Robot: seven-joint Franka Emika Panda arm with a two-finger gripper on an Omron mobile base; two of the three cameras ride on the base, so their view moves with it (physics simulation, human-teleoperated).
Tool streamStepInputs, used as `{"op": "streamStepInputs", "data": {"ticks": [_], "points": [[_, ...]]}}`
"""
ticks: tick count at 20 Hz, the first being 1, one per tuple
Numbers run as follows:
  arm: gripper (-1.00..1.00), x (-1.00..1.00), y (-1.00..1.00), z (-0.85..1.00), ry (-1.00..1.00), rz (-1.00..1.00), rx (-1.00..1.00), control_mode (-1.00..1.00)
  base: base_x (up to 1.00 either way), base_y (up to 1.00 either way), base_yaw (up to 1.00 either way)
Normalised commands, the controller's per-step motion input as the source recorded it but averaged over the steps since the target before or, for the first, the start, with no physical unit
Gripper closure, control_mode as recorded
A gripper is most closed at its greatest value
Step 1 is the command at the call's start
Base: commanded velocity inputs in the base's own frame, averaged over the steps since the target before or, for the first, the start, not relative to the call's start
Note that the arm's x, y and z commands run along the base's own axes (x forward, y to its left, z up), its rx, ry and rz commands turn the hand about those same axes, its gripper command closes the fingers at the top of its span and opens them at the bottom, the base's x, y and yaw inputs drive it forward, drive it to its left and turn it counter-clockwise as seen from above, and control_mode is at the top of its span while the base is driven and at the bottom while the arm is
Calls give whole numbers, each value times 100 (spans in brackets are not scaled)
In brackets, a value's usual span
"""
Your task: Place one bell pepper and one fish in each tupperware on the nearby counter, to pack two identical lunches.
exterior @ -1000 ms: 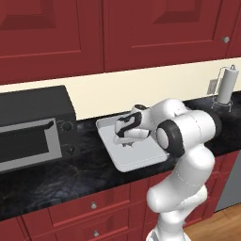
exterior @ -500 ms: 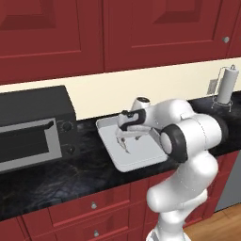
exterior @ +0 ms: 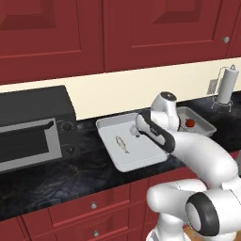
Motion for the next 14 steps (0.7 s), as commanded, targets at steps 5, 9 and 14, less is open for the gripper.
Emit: {"op": "streamStepInputs", "data": {"ticks": [5, 9, 14], "points": [[-100, -100, -27, 80, -31, 0, 0, -100, 0, 0, 0], [-100, -100, -13, 97, -21, 0, 0, -100, 0, 0, 0], [-100, -95, -10, 79, -5, 0, 0, -100, 0, 0, 0]]}}
